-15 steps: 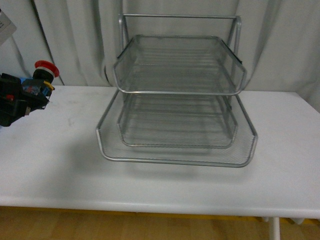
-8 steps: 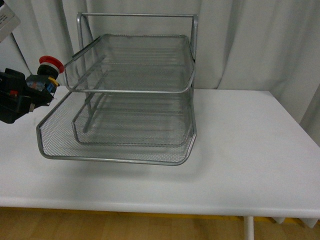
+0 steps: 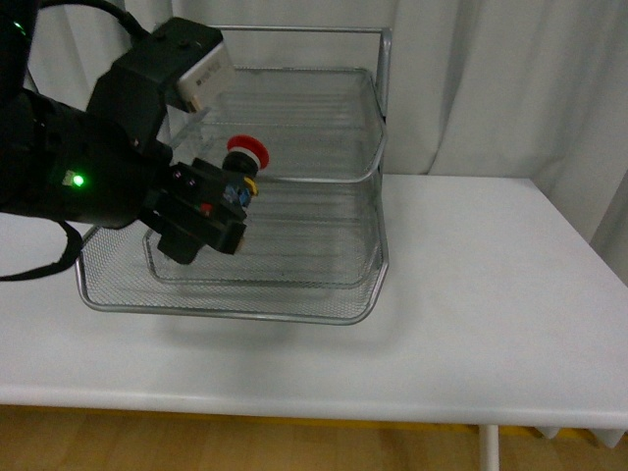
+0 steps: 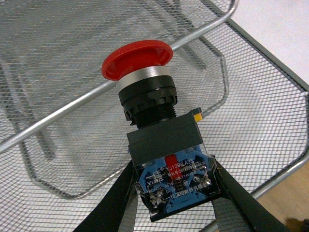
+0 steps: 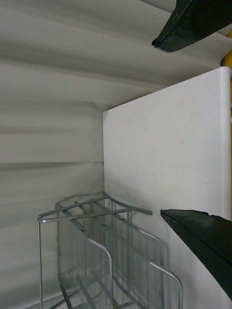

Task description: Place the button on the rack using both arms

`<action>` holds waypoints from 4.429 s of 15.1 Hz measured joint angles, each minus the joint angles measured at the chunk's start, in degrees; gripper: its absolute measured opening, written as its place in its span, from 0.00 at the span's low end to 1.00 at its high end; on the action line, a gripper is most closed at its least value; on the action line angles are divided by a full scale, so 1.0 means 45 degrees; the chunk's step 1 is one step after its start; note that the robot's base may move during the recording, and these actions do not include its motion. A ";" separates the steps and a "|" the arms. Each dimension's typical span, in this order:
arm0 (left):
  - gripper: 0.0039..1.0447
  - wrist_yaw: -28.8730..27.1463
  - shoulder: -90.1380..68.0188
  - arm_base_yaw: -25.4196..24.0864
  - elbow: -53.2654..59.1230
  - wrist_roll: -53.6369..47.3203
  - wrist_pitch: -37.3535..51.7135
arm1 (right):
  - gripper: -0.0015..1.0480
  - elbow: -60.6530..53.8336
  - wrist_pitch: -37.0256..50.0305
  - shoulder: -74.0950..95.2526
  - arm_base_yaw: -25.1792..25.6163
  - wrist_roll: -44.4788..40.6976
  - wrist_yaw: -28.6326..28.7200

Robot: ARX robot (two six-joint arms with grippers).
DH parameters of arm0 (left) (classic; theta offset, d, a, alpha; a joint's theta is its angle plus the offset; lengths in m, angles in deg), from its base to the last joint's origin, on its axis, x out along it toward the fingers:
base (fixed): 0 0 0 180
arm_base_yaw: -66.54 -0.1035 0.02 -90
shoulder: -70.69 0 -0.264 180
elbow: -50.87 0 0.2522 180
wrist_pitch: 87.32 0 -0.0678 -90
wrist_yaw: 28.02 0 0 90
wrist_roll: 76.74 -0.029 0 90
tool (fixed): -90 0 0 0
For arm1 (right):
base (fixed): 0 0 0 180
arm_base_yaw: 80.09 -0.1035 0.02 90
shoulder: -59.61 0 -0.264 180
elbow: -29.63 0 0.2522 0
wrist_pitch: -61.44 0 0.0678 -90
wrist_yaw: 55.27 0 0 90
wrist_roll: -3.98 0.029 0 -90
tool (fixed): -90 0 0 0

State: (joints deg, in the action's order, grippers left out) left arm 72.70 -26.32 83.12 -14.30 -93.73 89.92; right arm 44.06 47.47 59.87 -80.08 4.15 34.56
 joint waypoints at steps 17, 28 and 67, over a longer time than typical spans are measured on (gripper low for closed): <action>0.35 -0.0534 -0.1690 0.0238 -0.1491 -0.1239 -0.1899 | 0.94 -0.0005 -0.0005 0.0000 0.0000 -0.0005 0.0000; 0.90 -0.0719 -0.3274 0.0272 -0.3585 -0.0529 -0.2681 | 0.94 0.0000 0.0000 0.0000 0.0000 -0.0005 0.0000; 0.01 -0.2390 1.8054 -0.3706 1.1322 0.3730 0.1044 | 0.94 0.0000 0.0000 0.0000 0.0000 -0.0005 0.0010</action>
State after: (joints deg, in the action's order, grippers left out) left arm 61.95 54.92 66.44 36.64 -76.95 94.62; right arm 44.06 47.47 59.87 -80.08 4.13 34.61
